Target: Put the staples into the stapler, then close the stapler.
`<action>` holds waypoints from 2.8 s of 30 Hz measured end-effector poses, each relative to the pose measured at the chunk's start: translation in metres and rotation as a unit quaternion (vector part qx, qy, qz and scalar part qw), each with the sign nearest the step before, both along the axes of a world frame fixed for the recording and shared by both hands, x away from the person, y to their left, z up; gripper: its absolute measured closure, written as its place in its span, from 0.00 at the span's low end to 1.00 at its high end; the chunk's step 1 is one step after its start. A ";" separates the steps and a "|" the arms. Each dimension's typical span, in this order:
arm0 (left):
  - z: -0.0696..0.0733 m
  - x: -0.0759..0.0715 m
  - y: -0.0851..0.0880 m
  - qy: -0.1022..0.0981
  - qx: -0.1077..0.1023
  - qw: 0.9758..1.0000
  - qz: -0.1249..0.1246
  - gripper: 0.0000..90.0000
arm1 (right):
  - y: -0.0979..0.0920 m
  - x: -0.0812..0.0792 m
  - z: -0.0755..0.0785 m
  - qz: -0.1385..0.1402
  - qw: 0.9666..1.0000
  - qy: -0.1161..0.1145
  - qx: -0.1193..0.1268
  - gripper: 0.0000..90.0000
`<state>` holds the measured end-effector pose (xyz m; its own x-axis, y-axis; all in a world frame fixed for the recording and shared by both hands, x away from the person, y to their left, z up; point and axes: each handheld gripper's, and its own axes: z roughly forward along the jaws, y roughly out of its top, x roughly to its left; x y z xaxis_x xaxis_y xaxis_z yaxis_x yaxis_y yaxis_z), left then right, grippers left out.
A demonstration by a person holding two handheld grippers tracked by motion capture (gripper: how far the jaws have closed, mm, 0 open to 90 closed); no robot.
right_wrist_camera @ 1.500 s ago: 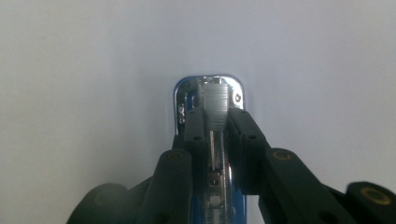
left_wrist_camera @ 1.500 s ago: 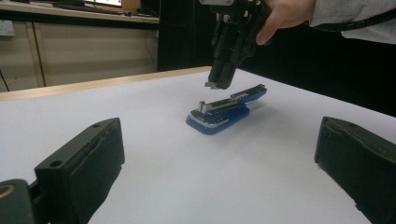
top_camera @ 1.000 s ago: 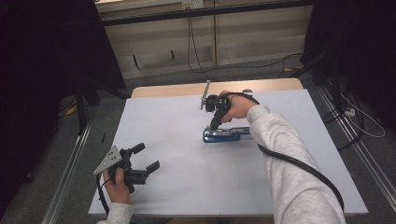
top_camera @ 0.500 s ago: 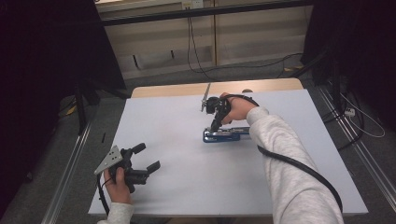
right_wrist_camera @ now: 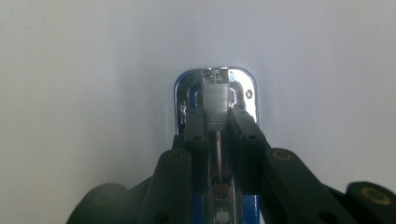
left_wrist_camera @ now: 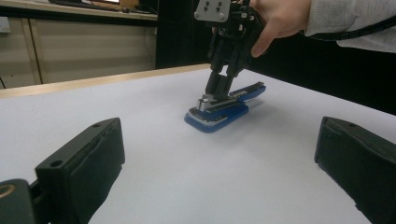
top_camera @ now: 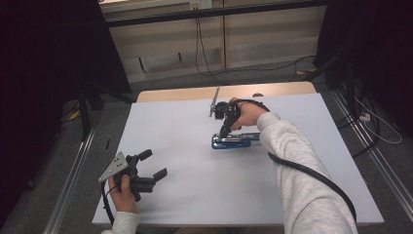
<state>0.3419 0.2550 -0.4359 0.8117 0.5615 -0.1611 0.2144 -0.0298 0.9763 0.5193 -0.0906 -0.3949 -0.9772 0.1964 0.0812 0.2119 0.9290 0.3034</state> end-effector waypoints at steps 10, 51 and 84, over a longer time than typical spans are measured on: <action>-0.001 0.001 0.000 0.004 0.001 1.000 -0.001 0.02 | 0.004 0.002 -0.002 0.005 1.000 0.000 0.004 0.87; -0.004 0.033 -0.058 0.065 0.059 0.995 -0.054 0.02 | -0.141 -0.059 -0.013 -0.236 0.947 -0.074 0.204 0.18; -0.009 0.086 -0.108 0.109 0.131 0.985 0.003 0.48 | -0.198 -0.113 -0.039 -0.350 0.906 -0.122 0.204 0.51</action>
